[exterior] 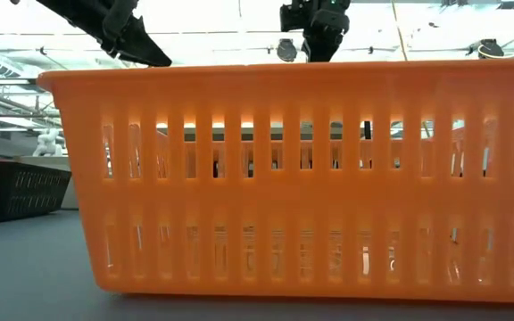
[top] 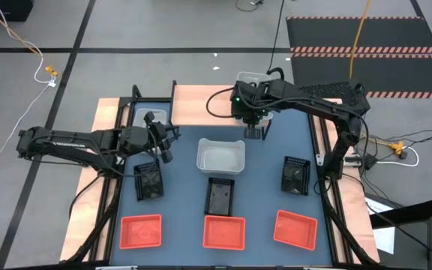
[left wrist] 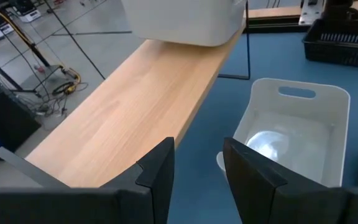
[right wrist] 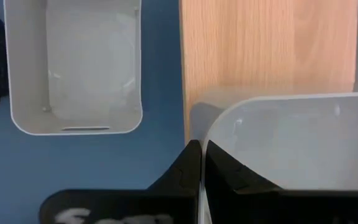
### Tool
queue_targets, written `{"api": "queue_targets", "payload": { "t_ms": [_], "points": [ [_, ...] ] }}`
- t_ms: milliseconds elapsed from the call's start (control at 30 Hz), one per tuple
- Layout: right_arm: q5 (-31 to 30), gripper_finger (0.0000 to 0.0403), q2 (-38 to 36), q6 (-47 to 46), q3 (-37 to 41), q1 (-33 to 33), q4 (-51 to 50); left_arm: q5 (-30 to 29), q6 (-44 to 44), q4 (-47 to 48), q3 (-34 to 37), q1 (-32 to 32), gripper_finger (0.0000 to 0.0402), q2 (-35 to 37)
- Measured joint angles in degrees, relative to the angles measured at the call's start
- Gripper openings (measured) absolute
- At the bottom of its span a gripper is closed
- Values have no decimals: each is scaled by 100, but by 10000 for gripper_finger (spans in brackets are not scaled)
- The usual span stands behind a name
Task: Stack baskets on shelf by color
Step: Put the right grey bin on the shelf, then put the right black bin on the shelf
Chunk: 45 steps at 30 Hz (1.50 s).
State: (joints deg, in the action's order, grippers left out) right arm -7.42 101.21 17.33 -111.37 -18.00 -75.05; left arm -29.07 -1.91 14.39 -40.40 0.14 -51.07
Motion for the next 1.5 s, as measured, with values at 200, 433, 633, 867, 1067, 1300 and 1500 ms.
{"api": "queue_targets", "payload": {
  "t_ms": [200,433,633,867,1067,1300,1500],
  "points": [
    [-5,33,-2,-254,0,-39,146,0,96,0,0,0,140,0],
    [-780,110,-137,-532,0,10,209,1,89,73,0,-17,140,9],
    [-1191,137,-926,-1659,146,653,68,-2,60,353,2,-17,140,184],
    [-1185,128,-2009,-3486,1804,2301,227,-313,-251,351,2,-17,140,573],
    [-705,129,-2477,-5327,3696,3633,556,-331,-180,343,2,-27,140,775],
    [-282,130,-2500,-6740,5010,4743,746,-330,-248,149,2,-26,140,761],
    [-28,130,-2509,-7086,5683,5093,1159,-331,-340,13,2,-25,140,763]
  ]
}}
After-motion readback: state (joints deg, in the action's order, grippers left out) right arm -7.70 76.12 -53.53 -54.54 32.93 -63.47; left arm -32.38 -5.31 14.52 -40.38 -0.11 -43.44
